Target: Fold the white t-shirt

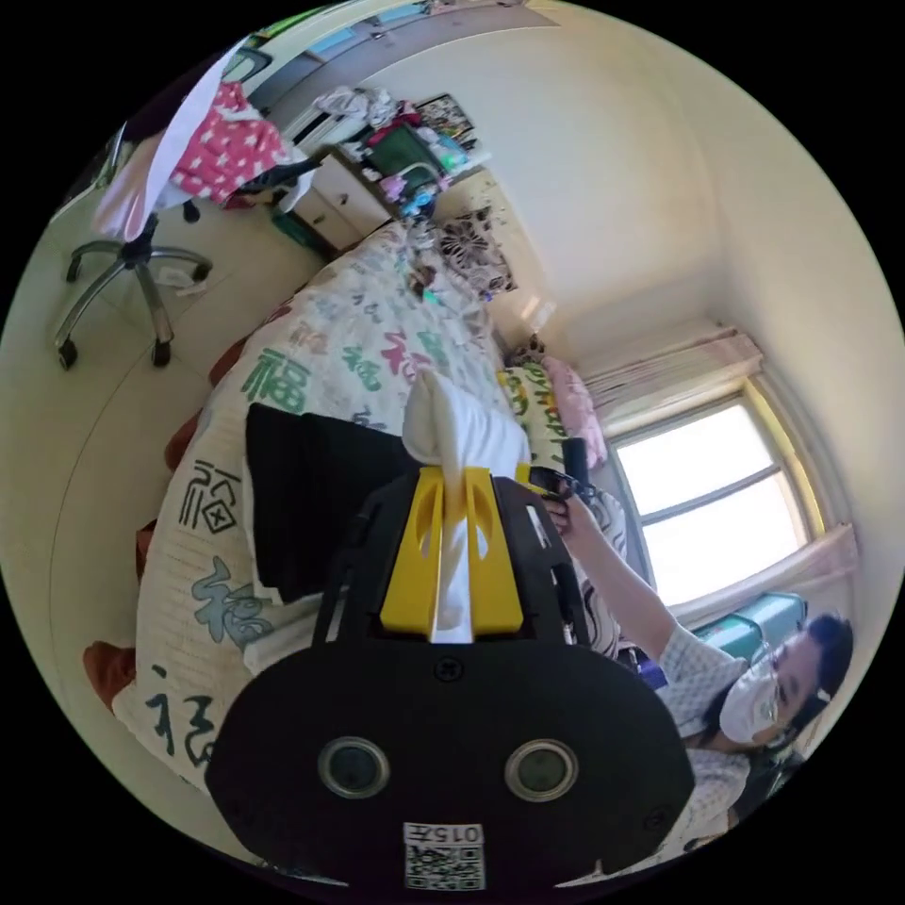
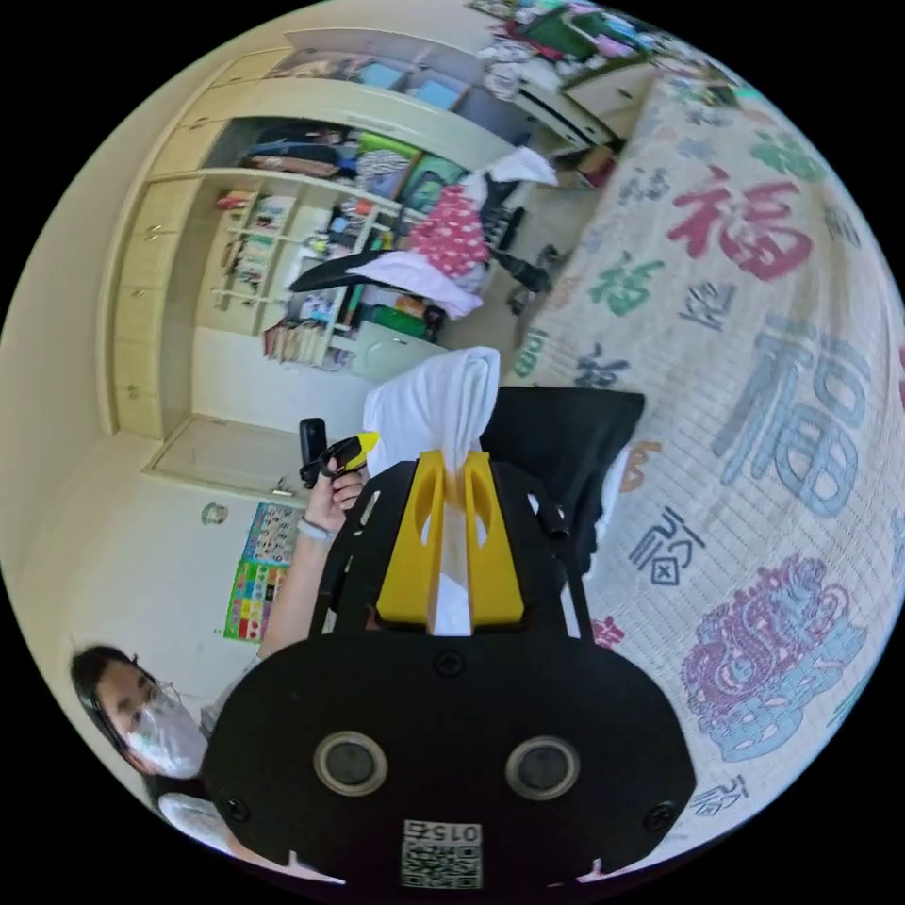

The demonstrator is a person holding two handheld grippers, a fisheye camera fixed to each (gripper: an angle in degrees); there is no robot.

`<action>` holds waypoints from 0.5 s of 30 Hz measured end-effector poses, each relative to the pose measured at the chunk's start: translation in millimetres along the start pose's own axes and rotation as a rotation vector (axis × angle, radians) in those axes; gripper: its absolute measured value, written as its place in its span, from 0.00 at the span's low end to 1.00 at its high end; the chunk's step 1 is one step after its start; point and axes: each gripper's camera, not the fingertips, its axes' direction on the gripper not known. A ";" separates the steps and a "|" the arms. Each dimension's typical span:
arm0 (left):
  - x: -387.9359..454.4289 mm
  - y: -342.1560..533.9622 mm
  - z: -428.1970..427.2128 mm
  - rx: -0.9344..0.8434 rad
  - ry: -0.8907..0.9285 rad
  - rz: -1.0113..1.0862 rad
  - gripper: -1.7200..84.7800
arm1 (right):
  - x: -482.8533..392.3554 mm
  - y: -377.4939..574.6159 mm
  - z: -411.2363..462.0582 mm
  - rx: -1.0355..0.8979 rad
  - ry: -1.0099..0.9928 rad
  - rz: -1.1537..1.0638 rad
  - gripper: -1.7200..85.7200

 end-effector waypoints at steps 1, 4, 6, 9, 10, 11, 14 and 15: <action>-10.8 1.6 11.8 -0.027 -0.065 -0.056 0.06 | 11.8 -2.2 12.4 -0.032 0.044 0.097 0.07; -11.4 19.6 10.2 0.035 -0.099 -0.062 0.08 | 14.0 4.3 26.1 0.008 0.151 0.092 0.09; 8.4 35.7 -11.5 0.073 -0.128 0.005 0.08 | 4.2 14.6 22.4 0.041 0.135 0.039 0.10; 63.4 90.2 -56.1 0.098 -0.346 0.218 0.10 | -30.0 44.6 13.5 0.003 0.208 -0.188 0.11; 81.4 121.6 -70.4 0.108 -0.370 0.282 0.11 | -44.5 62.2 17.1 -0.057 0.247 -0.284 0.11; 88.7 138.5 -76.6 0.114 -0.374 0.301 0.12 | -54.4 80.3 25.8 -0.136 0.277 -0.337 0.12; 118.0 229.3 -91.9 0.190 -0.386 0.348 0.13 | -60.1 120.8 56.8 -0.302 0.296 -0.339 0.14; 127.8 263.0 -90.1 0.205 -0.406 0.344 0.13 | -59.7 127.3 62.9 -0.328 0.278 -0.333 0.14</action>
